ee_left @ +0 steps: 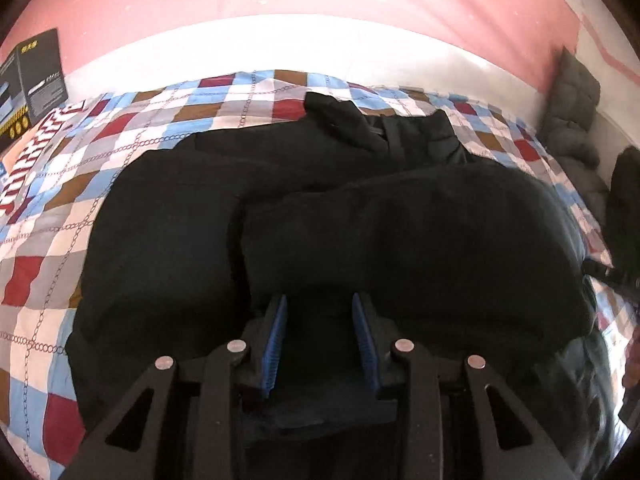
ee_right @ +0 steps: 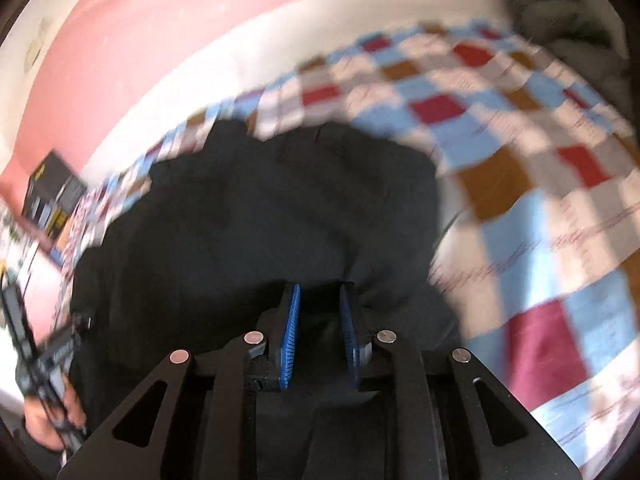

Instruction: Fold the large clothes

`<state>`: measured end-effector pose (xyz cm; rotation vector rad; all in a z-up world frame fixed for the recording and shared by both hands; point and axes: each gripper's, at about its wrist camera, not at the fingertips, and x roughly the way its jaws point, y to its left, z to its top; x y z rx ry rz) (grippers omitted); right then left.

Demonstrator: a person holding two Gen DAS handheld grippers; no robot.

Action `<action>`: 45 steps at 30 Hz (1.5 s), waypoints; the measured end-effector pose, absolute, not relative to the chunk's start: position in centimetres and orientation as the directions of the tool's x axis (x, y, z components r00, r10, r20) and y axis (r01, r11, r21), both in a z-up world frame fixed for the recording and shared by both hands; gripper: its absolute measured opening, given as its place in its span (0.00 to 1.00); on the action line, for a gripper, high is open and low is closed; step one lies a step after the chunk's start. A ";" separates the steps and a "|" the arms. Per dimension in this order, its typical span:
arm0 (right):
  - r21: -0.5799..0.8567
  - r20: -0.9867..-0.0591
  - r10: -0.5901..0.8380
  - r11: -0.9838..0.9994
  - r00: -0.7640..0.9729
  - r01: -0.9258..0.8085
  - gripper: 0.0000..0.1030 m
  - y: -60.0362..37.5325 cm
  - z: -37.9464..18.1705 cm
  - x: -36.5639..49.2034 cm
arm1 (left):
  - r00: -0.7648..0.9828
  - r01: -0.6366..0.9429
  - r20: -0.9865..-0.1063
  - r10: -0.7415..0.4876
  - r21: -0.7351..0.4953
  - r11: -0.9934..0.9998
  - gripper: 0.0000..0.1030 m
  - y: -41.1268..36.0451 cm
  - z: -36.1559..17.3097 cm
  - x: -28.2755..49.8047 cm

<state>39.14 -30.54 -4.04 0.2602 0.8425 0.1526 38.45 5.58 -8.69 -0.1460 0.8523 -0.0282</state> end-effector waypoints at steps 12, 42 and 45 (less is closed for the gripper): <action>0.160 -0.787 0.108 0.987 0.607 0.031 0.16 -31.4 -6.4 45.1 | 0.633 -0.120 -0.774 -0.005 -0.104 0.987 0.34 7.7 -9.2 39.7; 0.164 -0.757 0.173 0.984 0.630 -0.074 0.29 -30.7 -1.8 20.8 | 0.669 -0.100 -0.743 -0.012 -0.107 0.989 0.36 8.3 -3.5 21.5; 0.166 -0.749 0.194 0.981 0.633 -0.104 0.37 -29.6 -1.0 17.7 | 0.665 -0.091 -0.747 -0.023 -0.112 0.990 0.37 7.7 -3.0 18.1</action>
